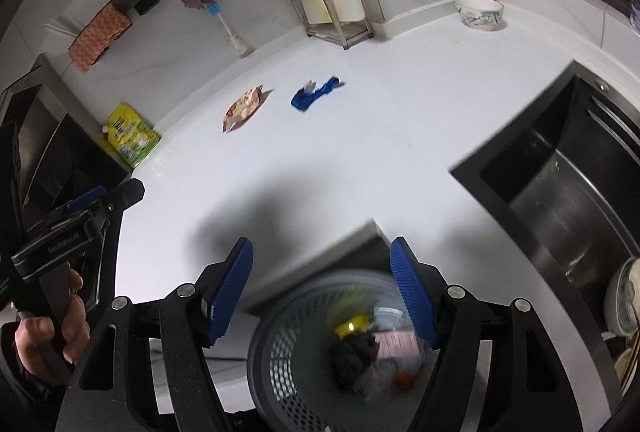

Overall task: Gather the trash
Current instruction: 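Move both tools back toward the blue strap and snack wrapper, then lower the right tool onto the blue strap with white clip and grasp it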

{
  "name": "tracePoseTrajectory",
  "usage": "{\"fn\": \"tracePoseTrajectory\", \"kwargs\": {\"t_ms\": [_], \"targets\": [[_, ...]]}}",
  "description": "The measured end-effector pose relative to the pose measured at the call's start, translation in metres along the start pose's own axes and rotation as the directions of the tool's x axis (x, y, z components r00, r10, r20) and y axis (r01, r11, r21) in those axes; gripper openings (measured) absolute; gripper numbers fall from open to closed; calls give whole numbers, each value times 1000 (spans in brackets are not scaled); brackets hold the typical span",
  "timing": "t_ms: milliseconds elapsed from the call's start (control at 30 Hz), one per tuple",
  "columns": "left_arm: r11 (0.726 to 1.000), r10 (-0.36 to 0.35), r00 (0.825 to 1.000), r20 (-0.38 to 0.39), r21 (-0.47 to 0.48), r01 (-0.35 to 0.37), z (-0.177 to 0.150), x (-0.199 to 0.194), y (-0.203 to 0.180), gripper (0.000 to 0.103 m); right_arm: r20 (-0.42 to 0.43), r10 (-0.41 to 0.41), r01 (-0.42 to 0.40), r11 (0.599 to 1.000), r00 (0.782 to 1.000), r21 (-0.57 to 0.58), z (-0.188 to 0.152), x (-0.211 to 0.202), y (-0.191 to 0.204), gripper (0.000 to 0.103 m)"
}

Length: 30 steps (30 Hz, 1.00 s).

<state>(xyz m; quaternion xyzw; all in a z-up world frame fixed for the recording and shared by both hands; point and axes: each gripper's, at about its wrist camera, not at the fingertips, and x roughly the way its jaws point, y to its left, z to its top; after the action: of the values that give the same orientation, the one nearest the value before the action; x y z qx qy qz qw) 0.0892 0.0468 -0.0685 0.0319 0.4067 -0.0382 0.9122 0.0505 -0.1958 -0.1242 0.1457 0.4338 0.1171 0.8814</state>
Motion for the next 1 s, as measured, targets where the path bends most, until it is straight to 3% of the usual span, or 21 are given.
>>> {"fn": "tracePoseTrajectory", "kwargs": {"t_ms": [567, 1000], "targets": [[999, -44, 998, -48, 27, 46, 97, 136, 71, 97, 9, -120, 119, 992, 993, 32, 110, 116, 38, 68], [987, -113, 988, -108, 101, 124, 125, 216, 84, 97, -34, -178, 180, 981, 984, 76, 159, 205, 48, 68]]}}
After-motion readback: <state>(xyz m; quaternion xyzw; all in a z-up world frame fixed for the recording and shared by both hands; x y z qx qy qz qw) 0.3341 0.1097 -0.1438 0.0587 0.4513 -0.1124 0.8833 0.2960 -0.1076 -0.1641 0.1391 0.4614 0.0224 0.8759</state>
